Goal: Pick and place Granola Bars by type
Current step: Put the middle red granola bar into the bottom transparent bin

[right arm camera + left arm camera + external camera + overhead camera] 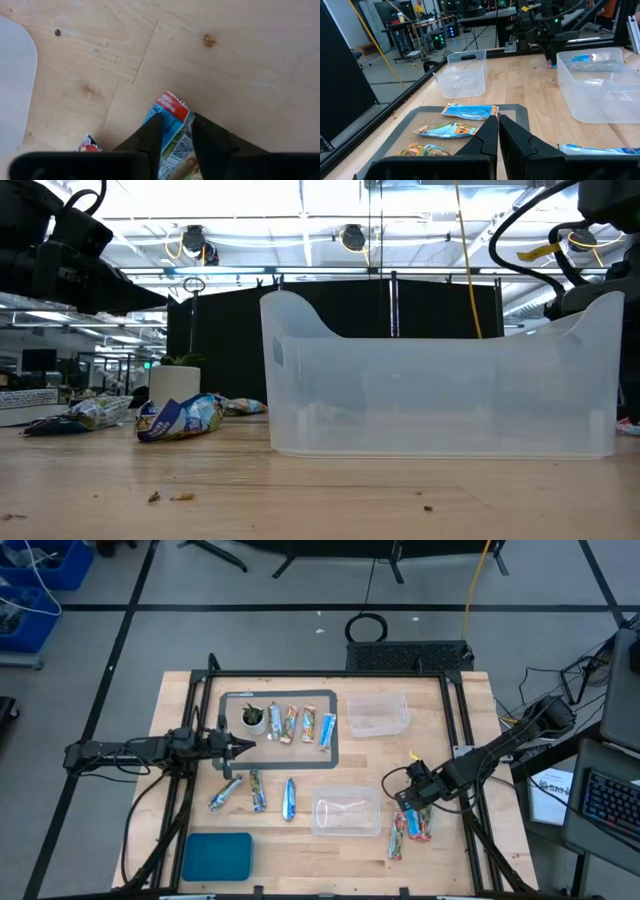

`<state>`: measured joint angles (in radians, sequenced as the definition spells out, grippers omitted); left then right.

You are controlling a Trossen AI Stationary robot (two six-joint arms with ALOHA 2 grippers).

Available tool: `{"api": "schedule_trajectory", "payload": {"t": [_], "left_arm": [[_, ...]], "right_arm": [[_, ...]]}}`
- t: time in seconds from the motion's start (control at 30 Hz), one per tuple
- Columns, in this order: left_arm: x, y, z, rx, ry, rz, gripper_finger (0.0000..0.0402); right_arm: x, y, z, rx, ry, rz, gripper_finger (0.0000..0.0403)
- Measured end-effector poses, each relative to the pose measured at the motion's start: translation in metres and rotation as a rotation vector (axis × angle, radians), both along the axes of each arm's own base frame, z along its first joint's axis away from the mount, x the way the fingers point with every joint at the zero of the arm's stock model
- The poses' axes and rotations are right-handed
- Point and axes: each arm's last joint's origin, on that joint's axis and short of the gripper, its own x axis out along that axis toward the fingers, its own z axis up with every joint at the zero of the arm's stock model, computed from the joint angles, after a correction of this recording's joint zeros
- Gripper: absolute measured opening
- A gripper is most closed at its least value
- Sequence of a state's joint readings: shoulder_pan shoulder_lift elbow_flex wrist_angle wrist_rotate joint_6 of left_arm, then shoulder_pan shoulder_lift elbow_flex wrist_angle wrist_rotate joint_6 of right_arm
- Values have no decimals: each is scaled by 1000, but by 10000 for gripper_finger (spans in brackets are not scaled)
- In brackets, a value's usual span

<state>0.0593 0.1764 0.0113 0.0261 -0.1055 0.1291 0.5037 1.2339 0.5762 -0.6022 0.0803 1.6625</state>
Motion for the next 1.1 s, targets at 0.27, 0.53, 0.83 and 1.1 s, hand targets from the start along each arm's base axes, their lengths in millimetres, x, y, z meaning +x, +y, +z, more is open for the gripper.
{"api": "schedule_trajectory", "payload": {"t": [0.27,0.53,0.83,1.1], "left_arm": [[0,0,0,0,0,0,24],[0,0,0,1,1,0,24],[0,0,0,0,0,1,24],[0,0,0,-1,0,0,24]], "right_arm": [[0,0,0,-12,-2,45,4],[1,-2,0,-119,-46,107,1],[1,-5,5,-226,-113,162,0],[0,-10,20,-345,-243,195,0]]}}
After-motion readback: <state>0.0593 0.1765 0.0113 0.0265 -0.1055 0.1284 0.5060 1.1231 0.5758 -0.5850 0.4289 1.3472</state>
